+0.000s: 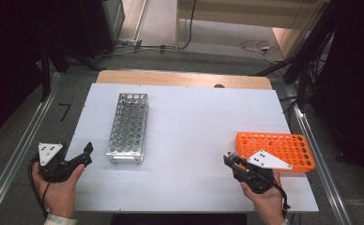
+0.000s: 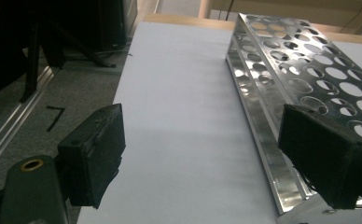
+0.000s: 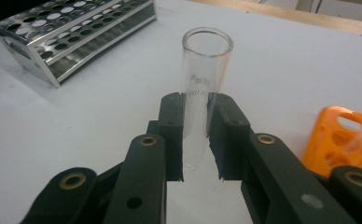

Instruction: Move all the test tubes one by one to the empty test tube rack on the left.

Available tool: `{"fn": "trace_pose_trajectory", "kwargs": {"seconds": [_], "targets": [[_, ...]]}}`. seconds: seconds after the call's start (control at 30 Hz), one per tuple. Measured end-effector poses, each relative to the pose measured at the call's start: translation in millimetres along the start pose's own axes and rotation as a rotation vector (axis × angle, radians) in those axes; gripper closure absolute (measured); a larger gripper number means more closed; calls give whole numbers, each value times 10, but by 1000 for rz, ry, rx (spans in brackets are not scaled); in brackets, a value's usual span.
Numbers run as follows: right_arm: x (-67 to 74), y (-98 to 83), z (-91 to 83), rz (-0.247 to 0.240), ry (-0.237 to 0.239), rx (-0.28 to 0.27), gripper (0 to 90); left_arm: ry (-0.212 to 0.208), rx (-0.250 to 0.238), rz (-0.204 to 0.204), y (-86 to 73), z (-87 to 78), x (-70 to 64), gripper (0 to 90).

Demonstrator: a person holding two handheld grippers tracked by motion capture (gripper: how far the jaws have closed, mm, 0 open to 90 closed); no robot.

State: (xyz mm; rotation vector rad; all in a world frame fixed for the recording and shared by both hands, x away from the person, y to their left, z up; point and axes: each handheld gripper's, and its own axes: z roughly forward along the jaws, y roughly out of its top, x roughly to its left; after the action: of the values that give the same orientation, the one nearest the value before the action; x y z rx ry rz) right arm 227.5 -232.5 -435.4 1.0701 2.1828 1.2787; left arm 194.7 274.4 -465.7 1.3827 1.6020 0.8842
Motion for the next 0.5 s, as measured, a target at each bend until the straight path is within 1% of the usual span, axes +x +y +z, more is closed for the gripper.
{"fn": "trace_pose_trajectory", "kwargs": {"seconds": [0.03, 0.07, 0.1, 0.17, 0.2, 0.23, 0.3, 0.33, 0.37, 0.4, 0.43, 0.5], "targets": [[38, 27, 72, -3, 11, 10, 733, -5, -3, 1, 3, -1, -5, 146], [38, 27, 72, -3, 11, 10, 733, -6, -4, 0, 6, -2, -10, 146], [74, 54, 140, -10, 23, 16, 733, -12, -4, -2, 11, -2, -17, 146], [92, 69, 170, -15, 29, 16, 733, -15, -5, -3, 14, -1, -23, 146], [128, 100, 224, -20, 38, 18, 733, -19, -6, -5, 19, -2, -30, 152], [128, 100, 224, -20, 38, 18, 733, -24, -6, -8, 27, -3, -38, 152], [159, 130, 279, -27, 48, 21, 733, -41, -12, -16, 52, -1, -60, 165], [186, 150, 343, -34, 58, 27, 733, -50, -18, -15, 64, -3, -79, 165], [186, 150, 343, -34, 58, 27, 733, -59, -22, -13, 74, -4, -102, 165], [218, 167, 409, -37, 67, 35, 733, -78, -22, -2, 90, -6, -157, 165], [218, 167, 409, -37, 67, 35, 733, -78, -22, -2, 90, -6, -157, 165], [271, 199, 499, -48, 79, 43, 733, -100, -19, 1, 101, 2, -212, 165]]}}
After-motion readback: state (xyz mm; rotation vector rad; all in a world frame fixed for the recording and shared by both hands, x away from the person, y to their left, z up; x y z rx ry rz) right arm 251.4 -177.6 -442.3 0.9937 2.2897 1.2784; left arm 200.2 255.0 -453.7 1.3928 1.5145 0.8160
